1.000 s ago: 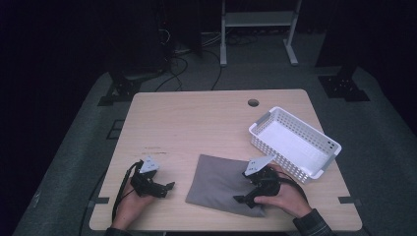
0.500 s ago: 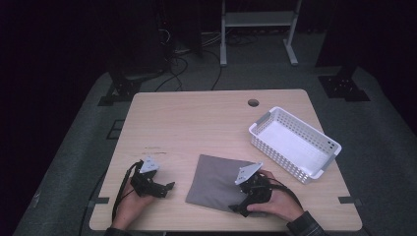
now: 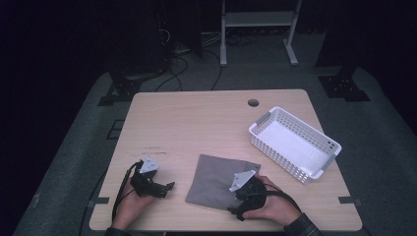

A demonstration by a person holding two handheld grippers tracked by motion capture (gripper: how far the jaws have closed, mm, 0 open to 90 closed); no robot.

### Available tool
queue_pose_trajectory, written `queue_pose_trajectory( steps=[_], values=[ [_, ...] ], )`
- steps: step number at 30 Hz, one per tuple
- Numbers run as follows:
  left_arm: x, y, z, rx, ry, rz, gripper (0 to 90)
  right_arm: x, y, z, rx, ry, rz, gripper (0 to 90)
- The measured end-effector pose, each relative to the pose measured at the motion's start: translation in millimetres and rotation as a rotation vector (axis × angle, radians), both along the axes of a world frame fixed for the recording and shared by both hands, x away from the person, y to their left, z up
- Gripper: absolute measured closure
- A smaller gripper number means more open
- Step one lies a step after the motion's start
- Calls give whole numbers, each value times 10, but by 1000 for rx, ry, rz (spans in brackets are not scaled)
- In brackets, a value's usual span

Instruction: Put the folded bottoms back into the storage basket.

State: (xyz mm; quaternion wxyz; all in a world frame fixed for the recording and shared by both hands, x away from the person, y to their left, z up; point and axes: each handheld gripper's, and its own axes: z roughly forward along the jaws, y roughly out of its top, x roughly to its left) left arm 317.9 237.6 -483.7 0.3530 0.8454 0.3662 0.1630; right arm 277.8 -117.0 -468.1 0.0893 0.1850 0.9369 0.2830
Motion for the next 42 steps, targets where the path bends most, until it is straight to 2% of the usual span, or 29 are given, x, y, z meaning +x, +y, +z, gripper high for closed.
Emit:
queue_pose_trajectory(
  steps=[12,17,20,22,25,31,35,42],
  values=[
    [0,0,0,1,0,0,0,14,-61,48,24,-32,-8,458],
    [0,0,0,0,0,0,0,27,-51,57,24,-40,-20,538],
    [0,0,0,0,0,0,0,59,-76,58,58,-14,-37,578],
    [0,0,0,0,0,0,0,88,-106,62,104,30,-45,622],
    [2,1,0,0,0,-2,0,128,-147,67,159,68,-48,687],
    [3,1,0,0,0,-3,0,188,-186,82,192,122,-57,712],
    [3,1,1,0,0,-3,0,199,-184,112,191,130,-57,716],
    [3,1,1,0,0,-2,0,233,-223,204,219,131,-63,720]
  ],
)
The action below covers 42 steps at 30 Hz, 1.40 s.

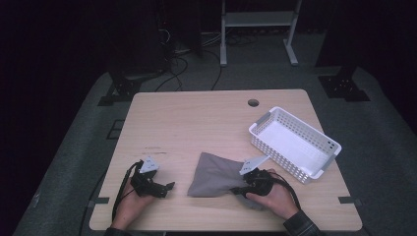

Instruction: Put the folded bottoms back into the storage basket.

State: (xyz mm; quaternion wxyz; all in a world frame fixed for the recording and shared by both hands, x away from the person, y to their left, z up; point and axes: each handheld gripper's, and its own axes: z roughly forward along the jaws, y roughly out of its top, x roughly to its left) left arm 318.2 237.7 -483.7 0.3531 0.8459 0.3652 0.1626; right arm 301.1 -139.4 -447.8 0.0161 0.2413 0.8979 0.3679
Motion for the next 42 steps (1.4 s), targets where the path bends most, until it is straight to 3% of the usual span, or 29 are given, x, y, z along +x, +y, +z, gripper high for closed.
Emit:
queue_pose_trajectory(
  steps=[42],
  values=[
    [7,4,3,4,5,5,0,153,-402,829,139,-113,-104,721]
  ],
)
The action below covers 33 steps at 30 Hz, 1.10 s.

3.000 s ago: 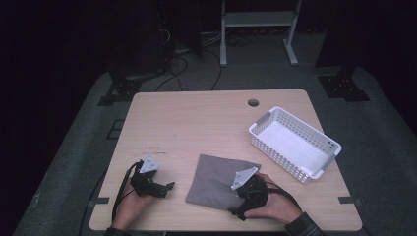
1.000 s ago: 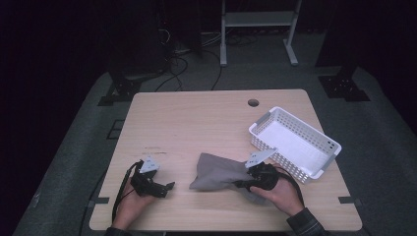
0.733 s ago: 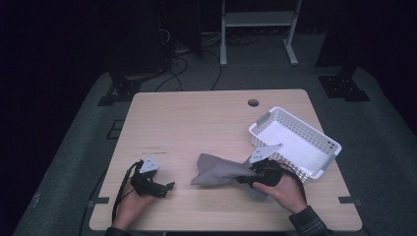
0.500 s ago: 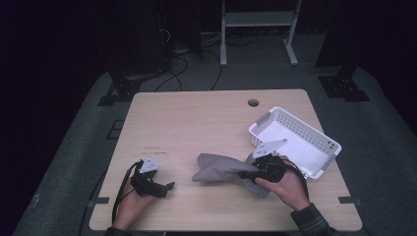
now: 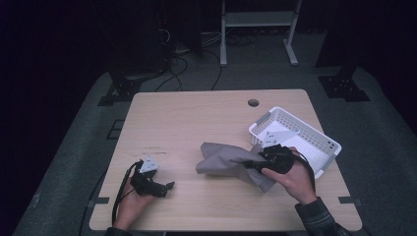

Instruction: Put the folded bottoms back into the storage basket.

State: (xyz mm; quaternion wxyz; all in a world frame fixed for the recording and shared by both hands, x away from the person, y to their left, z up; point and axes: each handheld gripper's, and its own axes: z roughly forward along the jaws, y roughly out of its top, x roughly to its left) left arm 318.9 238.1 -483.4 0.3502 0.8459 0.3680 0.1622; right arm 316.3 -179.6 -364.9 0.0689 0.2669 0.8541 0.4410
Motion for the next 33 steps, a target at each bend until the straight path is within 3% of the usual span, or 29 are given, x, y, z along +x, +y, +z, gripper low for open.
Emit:
queue_pose_trajectory(
  steps=[33],
  values=[
    [0,-2,-2,-4,-3,3,0,166,-319,591,29,-85,-113,721]
  ],
)
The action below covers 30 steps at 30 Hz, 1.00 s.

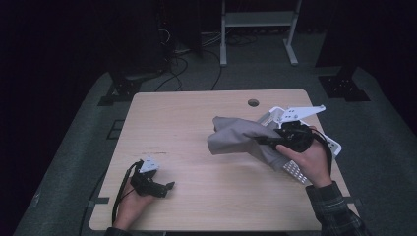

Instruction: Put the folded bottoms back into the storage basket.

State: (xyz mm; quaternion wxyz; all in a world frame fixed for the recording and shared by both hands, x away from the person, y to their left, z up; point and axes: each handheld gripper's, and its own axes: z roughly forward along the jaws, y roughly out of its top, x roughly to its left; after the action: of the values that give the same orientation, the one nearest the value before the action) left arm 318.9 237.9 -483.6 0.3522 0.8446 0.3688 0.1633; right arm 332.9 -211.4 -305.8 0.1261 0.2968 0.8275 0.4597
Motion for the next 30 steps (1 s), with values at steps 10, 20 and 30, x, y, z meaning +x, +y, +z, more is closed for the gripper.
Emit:
queue_pose_trajectory(
  steps=[10,20,30],
  values=[
    [0,-2,-3,-3,-2,1,0,68,-151,129,2,-17,-54,721],
    [0,0,-2,-1,-2,0,0,144,-357,197,-6,-32,-131,721],
    [1,0,-1,0,-1,-1,0,222,-578,201,-11,-31,-213,722]
  ],
)
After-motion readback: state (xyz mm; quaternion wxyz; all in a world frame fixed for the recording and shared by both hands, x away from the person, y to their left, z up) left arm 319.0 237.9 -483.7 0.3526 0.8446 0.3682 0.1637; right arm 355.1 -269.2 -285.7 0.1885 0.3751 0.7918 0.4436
